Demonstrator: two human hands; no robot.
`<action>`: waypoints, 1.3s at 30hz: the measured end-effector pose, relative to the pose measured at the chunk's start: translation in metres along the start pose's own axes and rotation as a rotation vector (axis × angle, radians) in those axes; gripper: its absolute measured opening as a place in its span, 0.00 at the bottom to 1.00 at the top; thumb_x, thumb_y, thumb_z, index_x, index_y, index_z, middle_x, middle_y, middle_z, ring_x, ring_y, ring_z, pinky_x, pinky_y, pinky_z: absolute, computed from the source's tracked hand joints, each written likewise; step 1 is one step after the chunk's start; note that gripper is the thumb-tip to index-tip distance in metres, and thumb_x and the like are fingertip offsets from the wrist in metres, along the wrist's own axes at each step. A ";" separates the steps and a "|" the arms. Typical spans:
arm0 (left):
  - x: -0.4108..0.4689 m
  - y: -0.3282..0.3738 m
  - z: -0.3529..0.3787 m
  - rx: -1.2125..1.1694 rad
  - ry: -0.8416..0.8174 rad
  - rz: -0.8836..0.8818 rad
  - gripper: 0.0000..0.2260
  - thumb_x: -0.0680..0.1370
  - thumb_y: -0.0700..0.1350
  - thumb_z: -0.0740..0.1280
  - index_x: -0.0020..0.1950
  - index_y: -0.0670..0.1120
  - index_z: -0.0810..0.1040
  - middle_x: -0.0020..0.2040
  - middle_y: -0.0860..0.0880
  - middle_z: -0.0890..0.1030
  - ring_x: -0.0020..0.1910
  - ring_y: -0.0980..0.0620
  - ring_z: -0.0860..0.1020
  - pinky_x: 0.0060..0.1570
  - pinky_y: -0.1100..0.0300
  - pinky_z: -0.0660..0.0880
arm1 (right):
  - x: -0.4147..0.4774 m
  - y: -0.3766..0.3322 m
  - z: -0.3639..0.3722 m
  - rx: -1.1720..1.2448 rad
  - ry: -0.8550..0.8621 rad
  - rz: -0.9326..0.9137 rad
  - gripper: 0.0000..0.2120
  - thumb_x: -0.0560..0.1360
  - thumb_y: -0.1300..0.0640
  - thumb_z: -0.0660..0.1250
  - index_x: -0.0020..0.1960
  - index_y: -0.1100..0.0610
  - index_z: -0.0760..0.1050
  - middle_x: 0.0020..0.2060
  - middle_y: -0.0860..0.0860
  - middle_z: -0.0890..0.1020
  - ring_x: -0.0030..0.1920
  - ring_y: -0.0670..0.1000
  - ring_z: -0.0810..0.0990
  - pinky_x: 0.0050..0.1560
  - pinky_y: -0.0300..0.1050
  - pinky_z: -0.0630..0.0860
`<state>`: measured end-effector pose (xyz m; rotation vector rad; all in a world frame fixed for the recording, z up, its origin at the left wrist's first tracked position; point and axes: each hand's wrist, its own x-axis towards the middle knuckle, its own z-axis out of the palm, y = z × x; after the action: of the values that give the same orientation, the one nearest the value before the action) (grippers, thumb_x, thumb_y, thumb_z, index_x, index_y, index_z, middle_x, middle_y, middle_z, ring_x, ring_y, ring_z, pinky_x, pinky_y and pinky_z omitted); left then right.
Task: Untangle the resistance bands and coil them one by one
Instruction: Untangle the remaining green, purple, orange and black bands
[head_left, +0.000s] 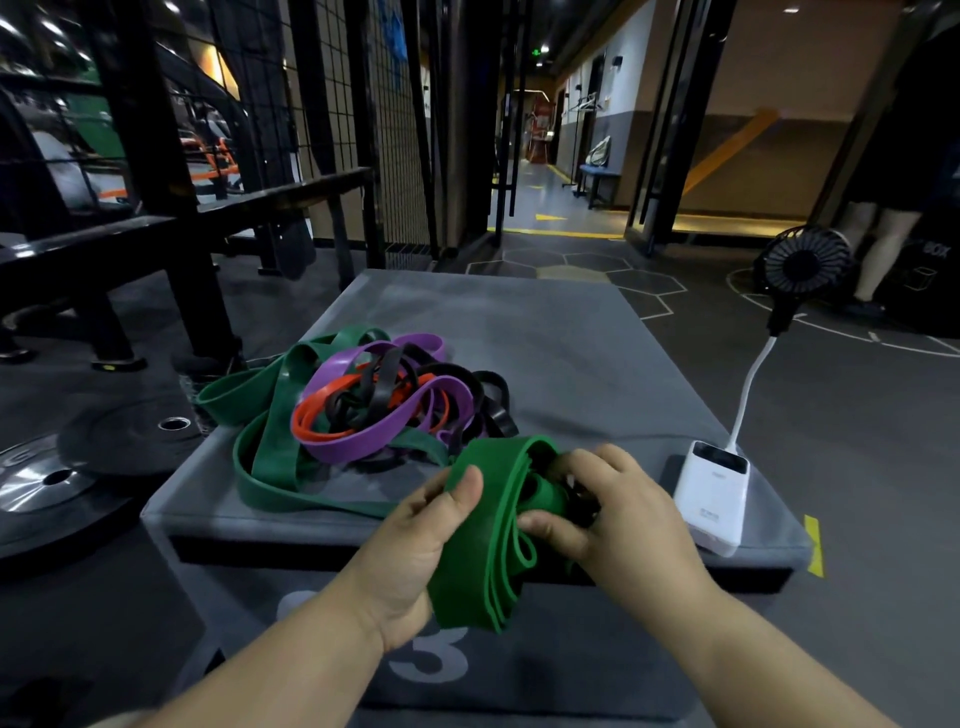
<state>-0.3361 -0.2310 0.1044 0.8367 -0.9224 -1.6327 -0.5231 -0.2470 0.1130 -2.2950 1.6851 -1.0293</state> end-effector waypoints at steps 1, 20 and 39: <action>0.001 0.000 -0.001 0.009 0.030 0.005 0.24 0.69 0.53 0.69 0.60 0.41 0.80 0.57 0.37 0.82 0.56 0.39 0.81 0.56 0.44 0.78 | 0.000 0.001 -0.002 0.090 -0.062 0.062 0.27 0.58 0.24 0.66 0.48 0.41 0.76 0.43 0.43 0.73 0.39 0.44 0.75 0.37 0.32 0.67; 0.002 -0.006 -0.001 0.372 0.121 0.013 0.33 0.63 0.72 0.69 0.61 0.54 0.77 0.62 0.53 0.80 0.61 0.56 0.77 0.68 0.52 0.68 | 0.002 -0.008 -0.006 0.191 -0.124 0.441 0.29 0.60 0.31 0.74 0.47 0.48 0.66 0.38 0.44 0.78 0.40 0.47 0.78 0.38 0.46 0.73; -0.001 -0.003 0.008 0.113 0.214 0.139 0.30 0.63 0.63 0.74 0.59 0.48 0.81 0.58 0.49 0.83 0.62 0.50 0.79 0.69 0.44 0.68 | -0.001 -0.007 0.002 0.284 -0.036 0.352 0.16 0.66 0.35 0.72 0.40 0.48 0.79 0.34 0.44 0.80 0.36 0.41 0.76 0.34 0.34 0.68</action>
<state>-0.3447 -0.2286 0.1051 0.9825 -0.9060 -1.3526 -0.5160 -0.2443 0.1143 -1.7559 1.7177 -1.0597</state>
